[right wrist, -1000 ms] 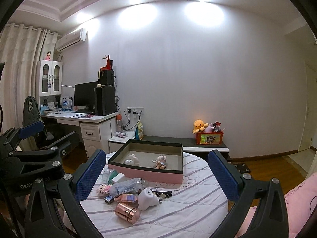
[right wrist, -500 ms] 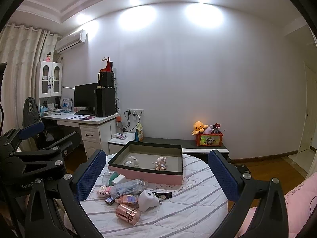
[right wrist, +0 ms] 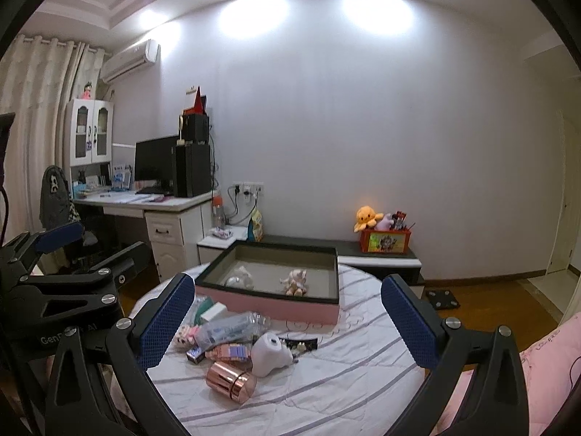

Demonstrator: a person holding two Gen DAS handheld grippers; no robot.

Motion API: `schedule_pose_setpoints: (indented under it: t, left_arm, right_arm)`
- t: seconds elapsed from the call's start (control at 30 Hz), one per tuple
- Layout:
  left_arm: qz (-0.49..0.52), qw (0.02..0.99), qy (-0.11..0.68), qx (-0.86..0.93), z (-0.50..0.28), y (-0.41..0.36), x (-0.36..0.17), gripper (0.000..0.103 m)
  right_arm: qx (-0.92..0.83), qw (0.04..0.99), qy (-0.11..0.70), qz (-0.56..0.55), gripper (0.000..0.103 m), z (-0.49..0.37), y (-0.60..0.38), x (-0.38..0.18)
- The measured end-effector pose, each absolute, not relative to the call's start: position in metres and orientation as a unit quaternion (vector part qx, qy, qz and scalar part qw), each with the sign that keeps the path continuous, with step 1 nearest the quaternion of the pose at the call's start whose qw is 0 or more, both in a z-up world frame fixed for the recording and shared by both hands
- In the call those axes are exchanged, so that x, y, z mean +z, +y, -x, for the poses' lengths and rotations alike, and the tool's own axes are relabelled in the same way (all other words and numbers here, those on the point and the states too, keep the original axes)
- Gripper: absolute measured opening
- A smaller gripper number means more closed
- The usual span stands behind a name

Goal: Organize rigid objects

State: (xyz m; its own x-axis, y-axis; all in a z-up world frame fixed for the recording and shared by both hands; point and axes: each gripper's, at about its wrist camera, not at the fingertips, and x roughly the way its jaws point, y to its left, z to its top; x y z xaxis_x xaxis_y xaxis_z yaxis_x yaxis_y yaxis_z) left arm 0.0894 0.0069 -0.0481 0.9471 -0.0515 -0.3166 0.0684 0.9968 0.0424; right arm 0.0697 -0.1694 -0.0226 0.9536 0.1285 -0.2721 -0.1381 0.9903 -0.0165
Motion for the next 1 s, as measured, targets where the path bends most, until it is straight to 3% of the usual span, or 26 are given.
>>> schedule_pose_setpoints:
  t: [0.3, 0.53, 1.0]
  left_arm:
    - [-0.023, 0.955, 0.294, -0.029, -0.130, -0.020, -0.139, 0.103]
    - [-0.030, 0.936, 0.349, -0.025, -0.145, -0.049, -0.182, 0.103]
    - [0.003, 0.925, 0.377, -0.044, -0.157, -0.056, -0.200, 0.101]
  right_arm:
    - [0.054, 0.970, 0.236, 0.025, 0.103, -0.107, -0.182, -0.100]
    - [0.030, 0.954, 0.297, 0.030, 0.103, -0.124, -0.212, -0.145]
    - [0.028, 0.942, 0.334, -0.002, 0.103, -0.145, -0.240, -0.171]
